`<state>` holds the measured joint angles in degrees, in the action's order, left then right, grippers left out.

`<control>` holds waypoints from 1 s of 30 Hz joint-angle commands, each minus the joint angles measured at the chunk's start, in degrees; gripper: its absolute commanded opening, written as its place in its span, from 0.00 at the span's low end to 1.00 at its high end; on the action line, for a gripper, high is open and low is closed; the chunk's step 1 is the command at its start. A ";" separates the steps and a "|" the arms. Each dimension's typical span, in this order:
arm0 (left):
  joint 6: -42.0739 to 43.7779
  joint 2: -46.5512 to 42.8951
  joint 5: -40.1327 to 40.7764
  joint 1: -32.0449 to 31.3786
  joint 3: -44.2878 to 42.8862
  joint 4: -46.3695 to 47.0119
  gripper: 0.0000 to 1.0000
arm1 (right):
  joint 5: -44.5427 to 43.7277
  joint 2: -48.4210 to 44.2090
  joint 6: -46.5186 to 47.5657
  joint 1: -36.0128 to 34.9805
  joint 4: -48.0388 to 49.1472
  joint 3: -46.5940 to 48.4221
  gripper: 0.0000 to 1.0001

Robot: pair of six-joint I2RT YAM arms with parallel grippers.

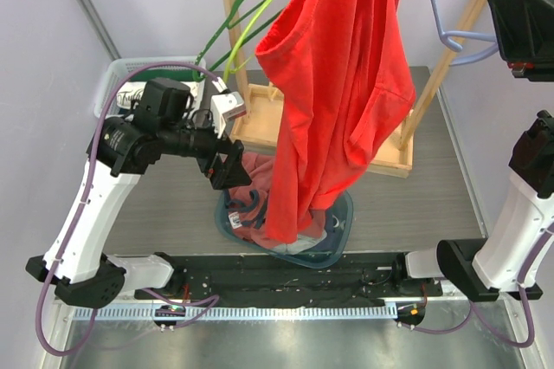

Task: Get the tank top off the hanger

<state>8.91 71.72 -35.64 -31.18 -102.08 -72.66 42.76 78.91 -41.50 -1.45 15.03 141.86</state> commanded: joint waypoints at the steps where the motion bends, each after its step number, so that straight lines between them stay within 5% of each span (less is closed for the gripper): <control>1: -1.17 -0.36 -1.19 0.42 -1.19 2.26 1.00 | -5.94 2.99 -2.97 -0.30 4.73 6.58 0.01; 9: -0.82 -0.18 -0.13 0.94 -0.22 2.18 1.00 | 0.55 0.98 -10.00 -0.30 17.03 0.88 0.01; 13: -1.43 0.43 -1.10 0.94 -0.57 2.18 1.00 | 1.88 -0.34 -8.79 -0.30 14.78 -0.27 0.01; 26: -1.17 -0.18 1.36 1.56 0.48 2.70 1.00 | 11.37 -5.79 -11.06 -0.30 18.09 -27.94 0.01; 30: 1.37 -1.67 8.80 1.56 1.01 3.41 1.00 | 13.57 -7.81 -11.76 -0.48 20.74 -37.17 0.01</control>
<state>8.05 72.29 -33.61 -29.91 -101.51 -72.12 56.34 71.81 -51.07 -1.78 31.97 110.80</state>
